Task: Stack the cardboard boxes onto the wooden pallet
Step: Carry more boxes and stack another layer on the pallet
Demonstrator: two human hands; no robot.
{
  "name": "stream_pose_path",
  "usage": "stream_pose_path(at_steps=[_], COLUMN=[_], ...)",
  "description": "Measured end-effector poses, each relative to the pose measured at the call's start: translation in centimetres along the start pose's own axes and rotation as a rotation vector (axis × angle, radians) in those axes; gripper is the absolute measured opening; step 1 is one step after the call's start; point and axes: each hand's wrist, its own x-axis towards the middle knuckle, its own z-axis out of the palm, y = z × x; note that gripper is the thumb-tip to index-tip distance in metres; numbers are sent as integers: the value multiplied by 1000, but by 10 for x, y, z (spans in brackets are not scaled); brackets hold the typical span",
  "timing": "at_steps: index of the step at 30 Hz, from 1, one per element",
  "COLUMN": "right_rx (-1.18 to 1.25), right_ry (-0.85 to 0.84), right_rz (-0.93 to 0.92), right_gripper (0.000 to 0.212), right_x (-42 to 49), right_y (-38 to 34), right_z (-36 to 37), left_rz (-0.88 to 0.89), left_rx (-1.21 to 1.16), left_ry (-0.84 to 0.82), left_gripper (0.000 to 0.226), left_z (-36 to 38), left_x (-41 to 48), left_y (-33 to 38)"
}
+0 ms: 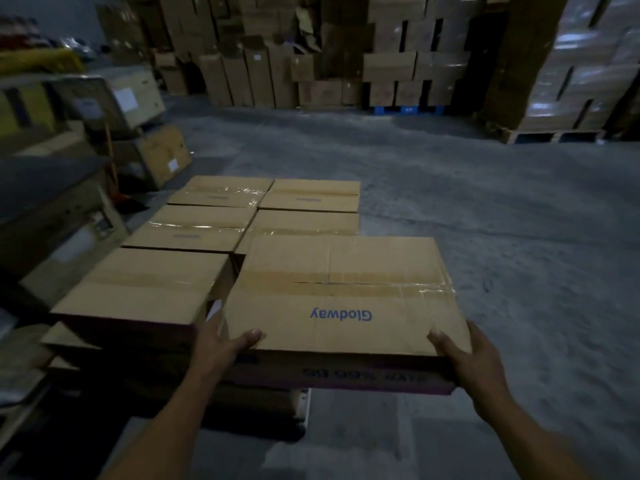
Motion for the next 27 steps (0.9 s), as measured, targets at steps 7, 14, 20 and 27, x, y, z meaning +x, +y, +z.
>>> stream_pose_path(at_steps=[7, 14, 20, 27], right_rx=[34, -44, -145, -153], right_ry=[13, 54, 46, -27], right_rz=[49, 187, 215, 317], right_gripper=[40, 51, 51, 54], right_x=[2, 6, 29, 77], right_y=[-17, -19, -11, 16], right_z=[130, 213, 239, 256], left_rz=[-73, -150, -232, -320], left_rx=[-4, 136, 159, 250], left_ry=[-82, -266, -266, -217], left_gripper=[125, 66, 71, 52], left_z=[-86, -137, -136, -124], left_x=[102, 180, 219, 242], left_y=[-51, -79, -111, -140])
